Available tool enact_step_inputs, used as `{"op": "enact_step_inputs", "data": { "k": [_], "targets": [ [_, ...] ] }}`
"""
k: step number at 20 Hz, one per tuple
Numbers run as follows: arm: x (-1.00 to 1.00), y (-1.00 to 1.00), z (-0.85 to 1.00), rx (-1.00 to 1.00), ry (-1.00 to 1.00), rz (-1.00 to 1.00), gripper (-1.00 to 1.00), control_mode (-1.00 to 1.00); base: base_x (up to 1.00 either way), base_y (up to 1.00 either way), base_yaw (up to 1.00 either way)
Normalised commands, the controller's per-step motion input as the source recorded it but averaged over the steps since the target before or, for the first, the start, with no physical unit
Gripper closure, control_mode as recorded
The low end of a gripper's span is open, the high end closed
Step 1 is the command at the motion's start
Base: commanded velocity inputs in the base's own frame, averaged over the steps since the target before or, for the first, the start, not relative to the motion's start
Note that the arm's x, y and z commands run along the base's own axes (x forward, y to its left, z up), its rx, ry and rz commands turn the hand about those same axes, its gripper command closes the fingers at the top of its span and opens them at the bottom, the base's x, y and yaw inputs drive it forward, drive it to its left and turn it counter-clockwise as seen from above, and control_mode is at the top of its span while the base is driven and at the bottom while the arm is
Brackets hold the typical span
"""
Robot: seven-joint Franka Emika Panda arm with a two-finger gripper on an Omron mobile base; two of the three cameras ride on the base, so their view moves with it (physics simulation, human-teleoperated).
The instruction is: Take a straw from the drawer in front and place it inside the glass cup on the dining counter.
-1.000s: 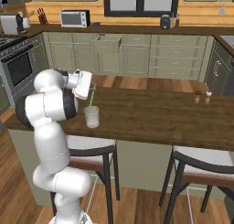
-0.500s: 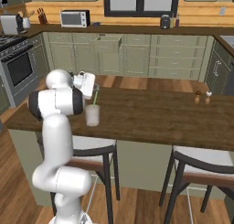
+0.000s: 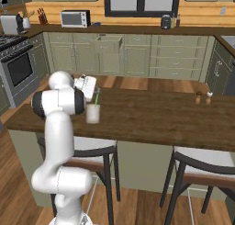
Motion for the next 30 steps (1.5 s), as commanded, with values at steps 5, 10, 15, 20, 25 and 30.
{"op": "enact_step_inputs", "data": {
  "k": [5, 10, 15, 20, 25, 30],
  "targets": [
    [-0.44, -0.28, -0.01, 0.0, 0.0, 0.0, 1.0, -1.0, 0.0, 0.0, 0.0],
    [-0.22, -0.35, -0.13, 0.0, 0.0, 0.0, 1.0, -1.0, 0.0, 0.0, 0.0],
    [-0.16, -0.03, -0.21, 0.0, 0.0, 0.03, 1.0, -1.0, 0.0, 0.0, 0.0],
    [-0.08, 0.08, -0.06, 0.0, 0.0, 0.07, 1.0, -1.0, 0.0, 0.0, 0.0],
    [0.01, 0.16, 0.0, 0.0, 0.0, 0.07, 1.0, -1.0, 0.0, 0.0, 0.0],
    [0.03, 0.19, 0.0, 0.0, 0.0, 0.07, 1.0, -1.0, 0.0, 0.0, 0.0]
  ]
}}
